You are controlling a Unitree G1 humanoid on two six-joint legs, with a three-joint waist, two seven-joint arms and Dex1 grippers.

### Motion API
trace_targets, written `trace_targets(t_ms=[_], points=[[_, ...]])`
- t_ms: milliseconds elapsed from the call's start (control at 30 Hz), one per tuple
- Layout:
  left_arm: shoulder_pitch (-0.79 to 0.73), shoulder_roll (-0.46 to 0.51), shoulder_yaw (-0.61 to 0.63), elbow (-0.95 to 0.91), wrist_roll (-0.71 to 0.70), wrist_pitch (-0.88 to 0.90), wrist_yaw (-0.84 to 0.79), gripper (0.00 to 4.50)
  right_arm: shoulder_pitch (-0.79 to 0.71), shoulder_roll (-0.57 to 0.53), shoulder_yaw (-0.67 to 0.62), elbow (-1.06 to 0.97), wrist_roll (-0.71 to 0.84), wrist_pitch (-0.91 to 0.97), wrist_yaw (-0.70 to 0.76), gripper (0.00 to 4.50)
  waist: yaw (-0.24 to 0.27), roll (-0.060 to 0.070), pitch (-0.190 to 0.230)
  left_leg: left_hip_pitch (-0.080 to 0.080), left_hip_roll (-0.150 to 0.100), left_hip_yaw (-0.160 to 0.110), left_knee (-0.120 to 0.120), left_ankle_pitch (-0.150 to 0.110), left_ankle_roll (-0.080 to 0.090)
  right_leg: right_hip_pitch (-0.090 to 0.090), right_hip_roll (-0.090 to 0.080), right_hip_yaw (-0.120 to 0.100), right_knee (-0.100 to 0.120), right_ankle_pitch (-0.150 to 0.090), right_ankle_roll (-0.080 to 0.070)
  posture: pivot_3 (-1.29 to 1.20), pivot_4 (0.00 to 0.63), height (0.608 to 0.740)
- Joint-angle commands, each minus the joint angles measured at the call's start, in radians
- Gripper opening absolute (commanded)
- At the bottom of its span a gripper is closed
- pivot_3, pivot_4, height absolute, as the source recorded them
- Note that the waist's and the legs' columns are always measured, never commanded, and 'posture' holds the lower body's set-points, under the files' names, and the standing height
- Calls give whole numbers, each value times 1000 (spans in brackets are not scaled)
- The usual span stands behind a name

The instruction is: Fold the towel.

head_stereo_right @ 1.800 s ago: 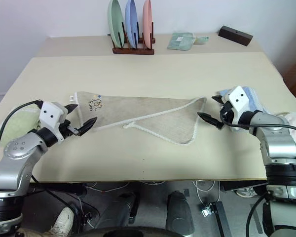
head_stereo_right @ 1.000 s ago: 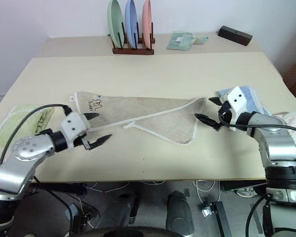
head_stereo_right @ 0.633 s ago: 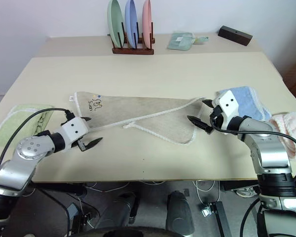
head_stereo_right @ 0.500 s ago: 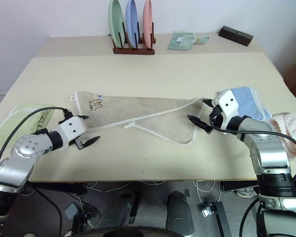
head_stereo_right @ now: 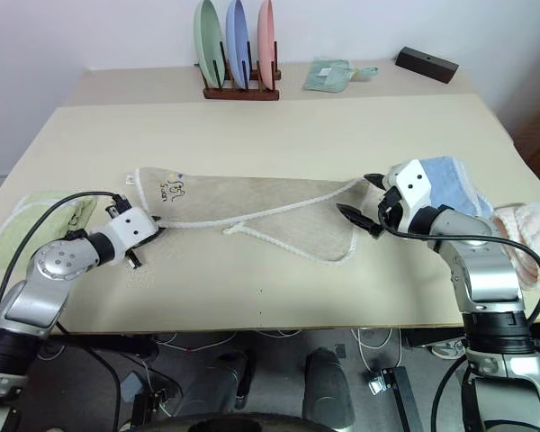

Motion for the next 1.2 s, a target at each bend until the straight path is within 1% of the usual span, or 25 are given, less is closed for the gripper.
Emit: trace_targets(t_ms=[33, 200, 333, 467, 633, 733, 800, 833, 867, 900, 967, 1000, 1133, 1167, 1200], points=[[13, 12, 45, -48, 13, 21, 18, 88, -47, -23, 19, 5, -31, -43, 24, 4500, -1, 0, 0, 0, 0, 0, 0, 0, 0, 0, 0, 0, 0, 0, 0, 0, 150, 738], [44, 3, 108, -137, -21, 57, 24, 88, -107, -79, 114, 85, -175, -201, 66, 4500, 0, 0, 0, 0, 0, 0, 0, 0, 0, -1, 0, 0, 0, 0, 0, 0, 150, 738], [73, 9, 136, -182, -26, 77, 14, 88, -205, -115, 211, 246, -317, -394, 97, 4500, -2, 0, 0, 0, 0, 1, 0, 0, 0, 0, 0, 0, 0, 0, 0, 0, 150, 738], [91, 7, 138, -199, -23, 84, 8, 88, -329, -106, 295, 478, -458, -570, 51, 4500, -4, -1, 0, 0, 0, 1, 0, 0, 0, -1, 0, 1, 0, 0, 0, 0, 150, 738], [112, 1, 139, -211, -17, 85, 12, 88, -496, -60, 392, 783, -629, -761, -97, 4500, -8, 0, 1, 0, 0, 1, 0, 0, 0, -1, 0, 1, 0, 0, 0, 0, 150, 738], [133, -3, 142, -232, -15, 91, 15, 0, -550, -58, 433, 886, -697, -843, -144, 3704, -7, 0, 1, 0, 0, 1, -1, 0, 0, -2, 1, 2, 0, 0, 0, 0, 150, 738], [143, -6, 148, -243, -17, 101, 19, 0, -565, -57, 428, 910, -691, -872, -140, 2749, -5, 0, 1, 0, 0, 2, -2, 0, 0, -2, 1, 3, 0, 0, 0, 0, 150, 738], [148, -7, 151, -247, -17, 104, 20, 0, -569, -55, 421, 914, -682, -882, -131, 2228, -5, 0, 1, 0, 0, 2, -2, 0, 0, -2, 1, 3, 0, 0, 0, 0, 150, 738], [152, -8, 153, -251, -19, 108, 21, 0, -571, -57, 419, 912, -680, -896, -126, 1595, -5, 0, 1, 0, 0, 2, -2, 0, 0, -2, 1, 3, 0, 0, 0, 0, 150, 738], [155, -11, 157, -253, -22, 111, 22, 0, -571, -61, 421, 907, -685, -913, -122, 1185, -5, 0, 1, 0, 0, 2, -2, 0, 0, -2, 1, 3, 0, 0, 0, 0, 150, 738], [161, -12, 162, -253, -28, 115, 20, 0, -567, -68, 420, 890, -682, -931, -109, 103, -7, 0, 1, 0, 0, 2, -2, 0, 0, -2, 1, 3, 0, 0, 0, 0, 150, 738], [163, -13, 167, -250, -32, 113, 19, 0, -566, -70, 414, 879, -675, -933, -102, 40, -7, 0, 1, 0, 0, 2, -1, 0, 0, -2, 1, 3, 0, 0, 0, 0, 150, 738], [118, -29, 200, -209, -70, 119, 29, 0, -588, -86, 396, 852, -677, -926, -109, 40, -6, 0, 1, 0, 0, 2, -2, 0, 0, -2, 3, 5, 1, 0, 0, 0, 150, 738], [92, -34, 207, -192, -79, 116, 31, 0, -601, -87, 391, 854, -680, -922, -115, 40, -6, 0, 1, 0, 0, 2, -1, 0, 0, -2, 4, 6, 1, 0, 0, 0, 150, 738], [13, -42, 214, -142, -92, 113, 41, 0, -640, -90, 386, 869, -691, -913, -136, 40, -6, 0, 1, 0, 0, 2, -1, 0, 0, -2, 5, 6, 1, 1, 0, 0, 150, 738]])
